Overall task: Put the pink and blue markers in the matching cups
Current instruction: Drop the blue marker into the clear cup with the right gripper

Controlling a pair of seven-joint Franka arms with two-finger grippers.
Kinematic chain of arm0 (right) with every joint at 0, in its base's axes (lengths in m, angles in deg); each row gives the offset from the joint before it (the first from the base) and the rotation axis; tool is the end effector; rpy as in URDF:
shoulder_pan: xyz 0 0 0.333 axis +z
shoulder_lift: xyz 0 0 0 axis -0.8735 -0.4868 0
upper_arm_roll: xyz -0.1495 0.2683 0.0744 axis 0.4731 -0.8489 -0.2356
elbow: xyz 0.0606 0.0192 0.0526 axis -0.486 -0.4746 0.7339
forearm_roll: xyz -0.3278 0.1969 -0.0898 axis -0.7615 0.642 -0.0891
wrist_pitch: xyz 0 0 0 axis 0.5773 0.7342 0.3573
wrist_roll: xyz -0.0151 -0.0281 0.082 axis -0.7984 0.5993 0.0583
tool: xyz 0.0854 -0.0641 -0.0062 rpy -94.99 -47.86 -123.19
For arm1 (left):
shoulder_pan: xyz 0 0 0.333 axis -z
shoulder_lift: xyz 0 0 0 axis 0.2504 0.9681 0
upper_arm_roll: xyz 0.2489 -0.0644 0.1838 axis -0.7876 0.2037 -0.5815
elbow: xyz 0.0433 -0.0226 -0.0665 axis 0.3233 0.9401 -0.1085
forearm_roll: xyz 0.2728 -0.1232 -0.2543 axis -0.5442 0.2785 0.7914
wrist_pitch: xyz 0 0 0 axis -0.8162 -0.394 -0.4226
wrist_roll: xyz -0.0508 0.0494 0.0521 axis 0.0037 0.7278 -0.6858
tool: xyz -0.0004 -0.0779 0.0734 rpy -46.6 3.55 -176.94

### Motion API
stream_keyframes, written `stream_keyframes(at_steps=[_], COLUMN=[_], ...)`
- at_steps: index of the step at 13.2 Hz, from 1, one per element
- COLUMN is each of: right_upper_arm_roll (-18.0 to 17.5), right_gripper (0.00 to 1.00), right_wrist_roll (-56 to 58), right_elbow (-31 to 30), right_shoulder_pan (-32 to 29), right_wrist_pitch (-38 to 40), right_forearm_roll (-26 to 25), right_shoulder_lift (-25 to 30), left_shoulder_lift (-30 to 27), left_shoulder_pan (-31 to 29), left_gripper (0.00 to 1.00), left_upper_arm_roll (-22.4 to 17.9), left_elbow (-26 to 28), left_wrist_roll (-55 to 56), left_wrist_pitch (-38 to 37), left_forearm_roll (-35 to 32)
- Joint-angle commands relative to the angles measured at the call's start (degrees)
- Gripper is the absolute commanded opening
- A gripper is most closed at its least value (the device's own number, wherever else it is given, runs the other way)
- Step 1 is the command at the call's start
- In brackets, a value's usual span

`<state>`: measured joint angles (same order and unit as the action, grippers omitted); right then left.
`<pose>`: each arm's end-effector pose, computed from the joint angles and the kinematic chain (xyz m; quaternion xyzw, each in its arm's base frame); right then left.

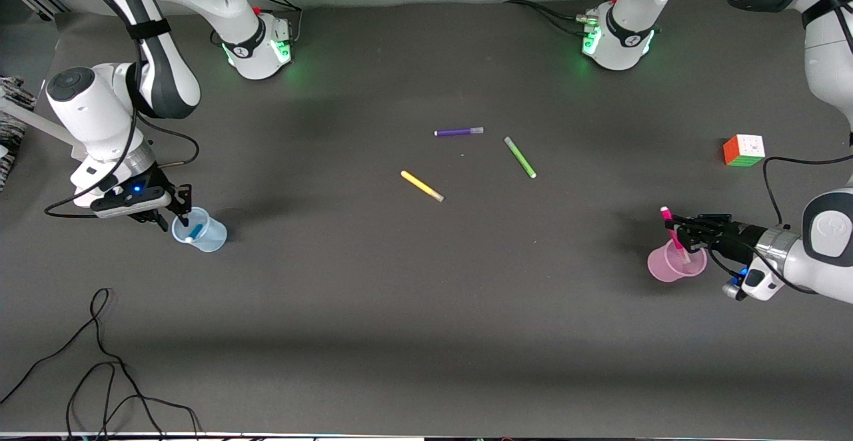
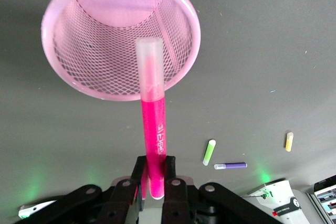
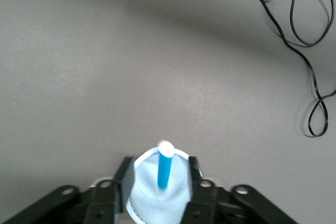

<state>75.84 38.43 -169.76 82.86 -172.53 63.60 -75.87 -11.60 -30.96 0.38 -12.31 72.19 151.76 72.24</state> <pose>0.5038 -0.0378 0.3343 0.9708 0.1445 0.1838 0.0540 0.6562 0.0777 0.2679 0.9058 0.2008 -0.3186 0.1945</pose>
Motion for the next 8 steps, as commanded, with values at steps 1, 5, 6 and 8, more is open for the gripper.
stream_keyframes(at_steps=[1,5,6,8], right_upper_arm_roll=[0.79,0.18,0.18,0.0], right_gripper=[1.0,1.0,1.0,1.0], right_wrist_roll=[0.12,-2.42,-2.78,-5.14], right_elbow=[-0.28,10.49,15.06,24.46], right_shoulder_pan=[0.94,3.48,4.19,4.37], right_wrist_pitch=[-0.08,18.22,24.29,36.16], right_forearm_roll=[-0.74,7.49,9.52,9.72], right_shoulder_lift=[1.42,1.43,0.99,-0.32], left_shoulder_lift=[1.01,1.37,1.37,1.37], left_shoulder_pan=[-0.77,-0.95,-0.95,-0.86], left_gripper=[0.0,0.41,0.46,0.64], left_upper_arm_roll=[0.48,0.39,0.39,0.39], left_elbow=[-2.07,-2.51,-2.51,-2.51], left_wrist_roll=[-1.46,-1.56,-1.56,-1.47], left_wrist_pitch=[-0.9,-0.99,-0.99,-0.99], left_forearm_roll=[0.53,0.53,0.44,0.44])
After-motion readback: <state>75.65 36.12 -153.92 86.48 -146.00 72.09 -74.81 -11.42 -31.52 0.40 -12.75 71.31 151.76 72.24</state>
